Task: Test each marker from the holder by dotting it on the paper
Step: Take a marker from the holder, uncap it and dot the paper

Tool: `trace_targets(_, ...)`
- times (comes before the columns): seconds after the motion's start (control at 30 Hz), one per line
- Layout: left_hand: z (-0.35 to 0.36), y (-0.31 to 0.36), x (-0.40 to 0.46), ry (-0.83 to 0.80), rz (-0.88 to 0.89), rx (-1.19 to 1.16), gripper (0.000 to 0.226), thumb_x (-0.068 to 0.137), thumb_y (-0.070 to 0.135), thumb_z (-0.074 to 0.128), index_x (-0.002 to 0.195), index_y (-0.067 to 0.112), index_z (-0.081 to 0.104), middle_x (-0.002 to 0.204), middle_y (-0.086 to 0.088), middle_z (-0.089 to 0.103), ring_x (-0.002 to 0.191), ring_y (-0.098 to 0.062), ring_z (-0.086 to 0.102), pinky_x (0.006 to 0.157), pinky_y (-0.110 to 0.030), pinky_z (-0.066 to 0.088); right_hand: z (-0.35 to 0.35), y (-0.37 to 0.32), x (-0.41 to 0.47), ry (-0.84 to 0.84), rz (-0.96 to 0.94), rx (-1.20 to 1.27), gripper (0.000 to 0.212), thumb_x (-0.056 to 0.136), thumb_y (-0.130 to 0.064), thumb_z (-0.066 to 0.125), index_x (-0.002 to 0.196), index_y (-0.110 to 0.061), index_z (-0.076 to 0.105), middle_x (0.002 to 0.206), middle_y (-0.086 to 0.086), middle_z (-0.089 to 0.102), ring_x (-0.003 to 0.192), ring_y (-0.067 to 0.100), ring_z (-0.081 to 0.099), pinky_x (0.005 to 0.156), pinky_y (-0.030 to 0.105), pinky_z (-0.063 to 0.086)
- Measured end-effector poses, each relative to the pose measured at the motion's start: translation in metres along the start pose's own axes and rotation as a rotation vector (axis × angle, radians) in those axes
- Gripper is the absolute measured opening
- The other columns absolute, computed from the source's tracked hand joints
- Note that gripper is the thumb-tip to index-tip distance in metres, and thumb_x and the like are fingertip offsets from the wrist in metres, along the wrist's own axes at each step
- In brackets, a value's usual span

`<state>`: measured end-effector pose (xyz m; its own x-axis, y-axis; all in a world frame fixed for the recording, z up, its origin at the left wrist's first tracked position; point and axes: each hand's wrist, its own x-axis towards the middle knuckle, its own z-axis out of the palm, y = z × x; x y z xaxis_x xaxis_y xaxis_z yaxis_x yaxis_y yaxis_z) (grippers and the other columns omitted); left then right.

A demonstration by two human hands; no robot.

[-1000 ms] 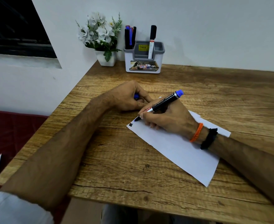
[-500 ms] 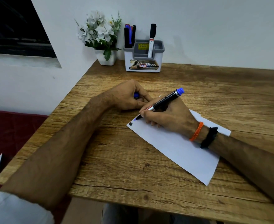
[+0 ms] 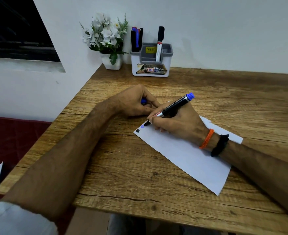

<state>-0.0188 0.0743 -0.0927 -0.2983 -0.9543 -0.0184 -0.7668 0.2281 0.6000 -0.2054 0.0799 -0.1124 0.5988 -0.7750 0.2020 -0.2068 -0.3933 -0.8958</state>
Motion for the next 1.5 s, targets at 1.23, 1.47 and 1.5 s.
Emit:
trace_targets(1.23, -0.006, 0.005, -0.007, 0.320, 0.087, -0.361, 0.017, 0.087, 0.000, 0.063, 0.104, -0.001, 0.065, 0.095, -0.009, 0.067, 0.073, -0.008, 0.065, 0.065, -0.024, 0.056, -0.044, 0.007, 0.021, 0.115, 0.081, 0.476, 0.032, 0.086, -0.024, 0.052, 0.104, -0.011, 0.075, 0.090, 0.014, 0.075, 0.058, 0.015, 0.061, 0.051, 0.022, 0.045)
trace_targets(1.47, -0.006, 0.006, -0.009, 0.360, 0.083, -0.433, 0.016, 0.087, 0.002, 0.063, 0.103, 0.002, 0.066, 0.089, -0.013, 0.070, 0.069, -0.011, 0.065, 0.062, -0.020, 0.055, -0.042, 0.007, 0.020, 0.194, 0.041, 0.397, 0.009, 0.093, -0.014, 0.065, 0.092, -0.007, 0.071, 0.080, 0.009, 0.076, 0.048, 0.013, 0.059, 0.049, 0.023, 0.043)
trace_targets(1.5, -0.006, 0.005, -0.009, 0.378, 0.067, -0.464, 0.014, 0.086, 0.003, 0.063, 0.100, 0.004, 0.066, 0.086, -0.009, 0.072, 0.069, -0.010, 0.066, 0.060, -0.020, 0.055, -0.043, 0.009, 0.021, 0.204, 0.025, 0.371, 0.010, 0.091, -0.015, 0.068, 0.092, -0.007, 0.073, 0.076, 0.006, 0.075, 0.048, 0.011, 0.057, 0.048, 0.022, 0.042)
